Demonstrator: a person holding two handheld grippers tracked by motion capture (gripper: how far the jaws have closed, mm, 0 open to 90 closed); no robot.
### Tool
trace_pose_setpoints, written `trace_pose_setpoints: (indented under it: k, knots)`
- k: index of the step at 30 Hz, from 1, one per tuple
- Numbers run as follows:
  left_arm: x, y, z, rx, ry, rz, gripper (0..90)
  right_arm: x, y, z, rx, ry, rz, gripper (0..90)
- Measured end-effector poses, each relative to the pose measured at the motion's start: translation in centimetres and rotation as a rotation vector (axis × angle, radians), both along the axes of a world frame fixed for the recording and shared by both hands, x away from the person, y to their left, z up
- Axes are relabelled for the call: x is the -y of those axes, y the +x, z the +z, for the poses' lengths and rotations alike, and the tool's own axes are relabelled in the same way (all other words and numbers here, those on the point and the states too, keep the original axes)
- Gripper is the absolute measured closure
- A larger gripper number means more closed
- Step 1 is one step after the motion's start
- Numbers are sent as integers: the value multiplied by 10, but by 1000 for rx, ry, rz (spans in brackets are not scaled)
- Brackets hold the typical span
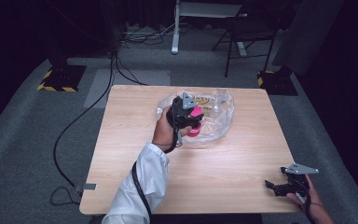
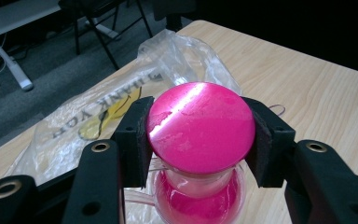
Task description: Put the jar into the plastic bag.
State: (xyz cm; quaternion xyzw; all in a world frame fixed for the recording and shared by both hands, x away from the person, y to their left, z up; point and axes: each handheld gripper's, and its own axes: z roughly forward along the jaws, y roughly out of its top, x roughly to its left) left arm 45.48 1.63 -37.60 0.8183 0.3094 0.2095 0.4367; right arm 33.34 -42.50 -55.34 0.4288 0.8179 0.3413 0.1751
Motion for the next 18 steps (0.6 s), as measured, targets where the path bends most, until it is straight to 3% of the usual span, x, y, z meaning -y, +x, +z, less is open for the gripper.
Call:
trace_pose_setpoints:
  k: [7, 18]
  knots:
    - [9, 16, -2, -15, -15, 1, 481, 0, 0, 0, 0, 0, 1, 0]
    - [18, 42, -10, -19, -17, 45, 481, 0, 0, 0, 0, 1, 0, 0]
